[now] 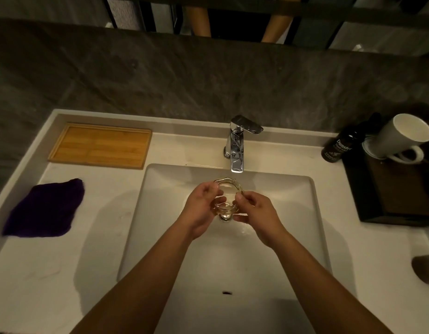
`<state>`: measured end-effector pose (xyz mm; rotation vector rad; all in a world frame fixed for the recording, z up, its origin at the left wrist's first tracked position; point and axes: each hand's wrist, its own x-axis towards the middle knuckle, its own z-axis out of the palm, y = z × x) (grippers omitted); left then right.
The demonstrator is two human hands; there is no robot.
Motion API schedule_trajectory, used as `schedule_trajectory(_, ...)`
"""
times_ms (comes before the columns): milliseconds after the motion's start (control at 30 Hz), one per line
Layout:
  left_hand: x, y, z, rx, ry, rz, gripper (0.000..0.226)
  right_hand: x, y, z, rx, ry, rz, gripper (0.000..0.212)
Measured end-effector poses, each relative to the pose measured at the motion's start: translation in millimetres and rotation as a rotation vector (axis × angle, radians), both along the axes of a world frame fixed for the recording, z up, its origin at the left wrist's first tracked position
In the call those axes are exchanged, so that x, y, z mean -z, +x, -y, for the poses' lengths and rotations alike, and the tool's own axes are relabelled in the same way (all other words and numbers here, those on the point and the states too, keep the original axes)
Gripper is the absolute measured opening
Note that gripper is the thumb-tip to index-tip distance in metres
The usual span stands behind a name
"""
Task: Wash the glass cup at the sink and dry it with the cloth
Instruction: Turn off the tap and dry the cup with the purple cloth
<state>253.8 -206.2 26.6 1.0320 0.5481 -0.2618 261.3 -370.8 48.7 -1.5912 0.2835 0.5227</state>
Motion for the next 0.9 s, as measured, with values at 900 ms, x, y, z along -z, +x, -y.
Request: schedule_trajectory(900, -13.2, -34.8, -65.5, 0.160, 0.385, 0.037, 0.019, 2.1, -1.9, -34.0, -0.135, -0.076, 0.117, 0.024)
